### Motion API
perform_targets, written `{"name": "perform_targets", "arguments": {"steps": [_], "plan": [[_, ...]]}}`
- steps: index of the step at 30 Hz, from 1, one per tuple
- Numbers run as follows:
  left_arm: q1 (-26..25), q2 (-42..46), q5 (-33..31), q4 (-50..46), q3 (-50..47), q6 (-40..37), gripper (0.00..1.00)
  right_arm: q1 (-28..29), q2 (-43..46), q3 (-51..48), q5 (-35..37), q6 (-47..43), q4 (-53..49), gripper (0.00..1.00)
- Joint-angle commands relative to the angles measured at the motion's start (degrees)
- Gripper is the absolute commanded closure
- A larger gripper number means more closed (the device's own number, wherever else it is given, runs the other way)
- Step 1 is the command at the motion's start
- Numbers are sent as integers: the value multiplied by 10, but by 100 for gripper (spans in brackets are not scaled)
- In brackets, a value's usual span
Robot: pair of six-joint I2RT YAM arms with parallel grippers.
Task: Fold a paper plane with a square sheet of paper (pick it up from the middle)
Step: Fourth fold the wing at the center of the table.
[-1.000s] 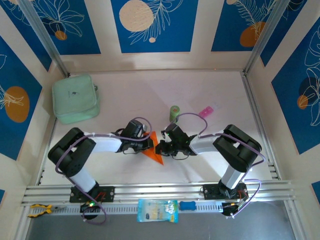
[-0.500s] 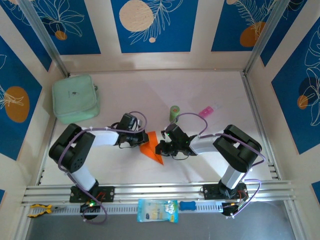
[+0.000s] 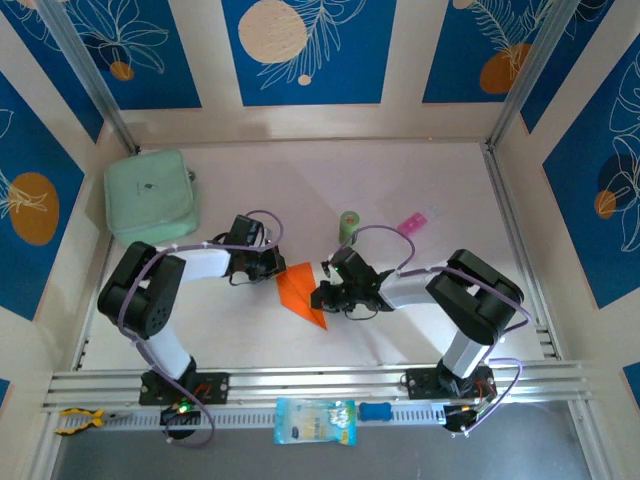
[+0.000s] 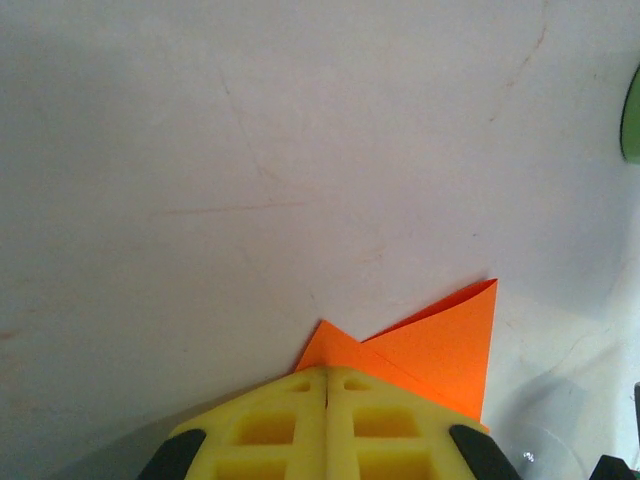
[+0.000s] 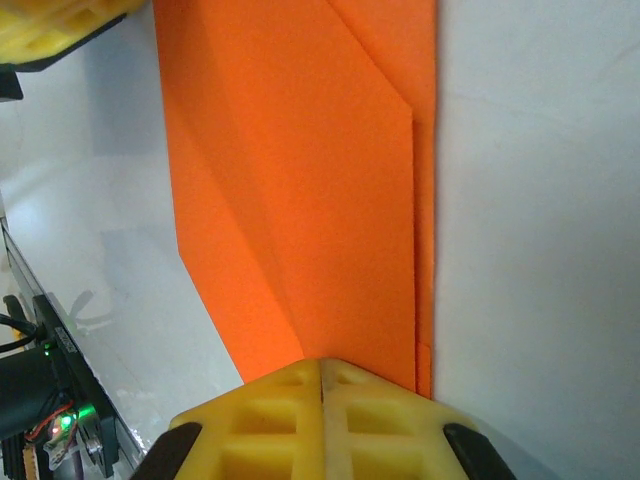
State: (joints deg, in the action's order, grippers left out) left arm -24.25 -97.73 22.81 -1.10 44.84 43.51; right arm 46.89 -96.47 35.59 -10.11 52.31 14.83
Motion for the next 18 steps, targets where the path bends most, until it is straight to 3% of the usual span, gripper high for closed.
{"name": "perform_targets", "arguments": {"steps": [1,18], "plan": [[15,-17,-61,-28,12,-21,95,4,-17,-32,2,-20,-121,99],[41,-43,-67,-47,44,-50,95,-10,-12,-34,-4,-37,-131,99]]}}
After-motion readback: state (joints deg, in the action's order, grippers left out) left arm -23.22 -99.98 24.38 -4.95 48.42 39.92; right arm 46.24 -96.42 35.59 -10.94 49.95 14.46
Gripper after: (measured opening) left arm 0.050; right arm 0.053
